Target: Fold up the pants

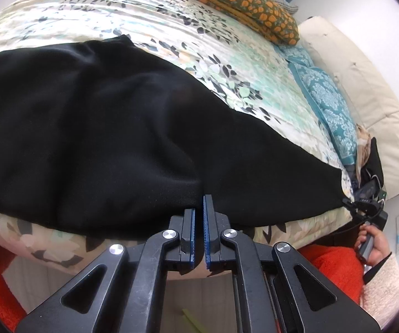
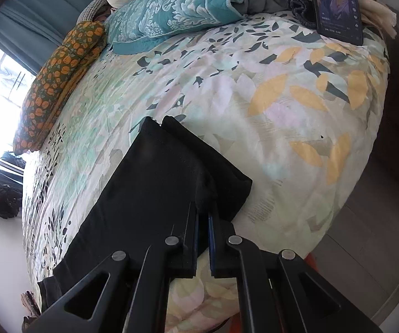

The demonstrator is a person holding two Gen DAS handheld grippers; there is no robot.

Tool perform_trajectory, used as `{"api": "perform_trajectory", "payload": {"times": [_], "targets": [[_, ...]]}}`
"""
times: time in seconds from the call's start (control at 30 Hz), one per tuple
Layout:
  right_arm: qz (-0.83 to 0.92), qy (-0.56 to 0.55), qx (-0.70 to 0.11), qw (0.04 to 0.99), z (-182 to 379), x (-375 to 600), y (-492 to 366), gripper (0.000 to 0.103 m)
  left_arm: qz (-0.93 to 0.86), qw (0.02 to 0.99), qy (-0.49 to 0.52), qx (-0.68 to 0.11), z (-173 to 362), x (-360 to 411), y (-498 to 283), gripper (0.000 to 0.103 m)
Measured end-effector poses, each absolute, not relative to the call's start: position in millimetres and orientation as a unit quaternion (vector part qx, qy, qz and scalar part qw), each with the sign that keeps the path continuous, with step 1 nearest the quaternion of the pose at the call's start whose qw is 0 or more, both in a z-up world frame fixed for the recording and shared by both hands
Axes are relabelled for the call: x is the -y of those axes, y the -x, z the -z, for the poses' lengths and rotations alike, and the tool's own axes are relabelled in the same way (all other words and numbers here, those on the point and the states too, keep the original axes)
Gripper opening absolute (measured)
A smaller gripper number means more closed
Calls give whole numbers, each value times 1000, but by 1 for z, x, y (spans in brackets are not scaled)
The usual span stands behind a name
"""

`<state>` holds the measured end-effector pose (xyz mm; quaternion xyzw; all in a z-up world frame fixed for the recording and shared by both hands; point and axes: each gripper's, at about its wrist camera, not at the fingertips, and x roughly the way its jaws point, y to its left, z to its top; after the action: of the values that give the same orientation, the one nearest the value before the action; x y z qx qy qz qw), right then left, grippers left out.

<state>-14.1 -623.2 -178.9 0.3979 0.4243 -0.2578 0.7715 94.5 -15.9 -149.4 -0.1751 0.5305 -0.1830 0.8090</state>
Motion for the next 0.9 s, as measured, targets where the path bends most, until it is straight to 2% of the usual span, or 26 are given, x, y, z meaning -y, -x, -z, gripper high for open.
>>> {"api": "perform_trajectory", "payload": {"times": [0.4,0.47,0.53,0.6,0.63,0.67,0.73,0.9], "targets": [[292,-368,-441,765,182,622,14,6,189,788,172,-561,175,18,-93,3],[297,-366,-441,764,183,621,13,6,182,778,171,-577,183,17,-94,10],[292,-368,-443,764,183,621,12,9,177,768,171,-591,187,13,-92,22],[280,-375,-429,773,179,621,15,19,181,763,168,-598,184,9,-86,29],[284,-370,-420,778,174,619,18,34,179,760,161,-603,181,7,-82,39],[310,-354,-411,781,166,617,22,69,177,759,157,-606,178,2,-78,45],[355,-335,-363,794,145,615,38,103,181,760,173,-599,168,-14,-66,45],[383,-281,-293,830,106,583,54,103,116,811,206,-535,136,-96,-64,46]]}}
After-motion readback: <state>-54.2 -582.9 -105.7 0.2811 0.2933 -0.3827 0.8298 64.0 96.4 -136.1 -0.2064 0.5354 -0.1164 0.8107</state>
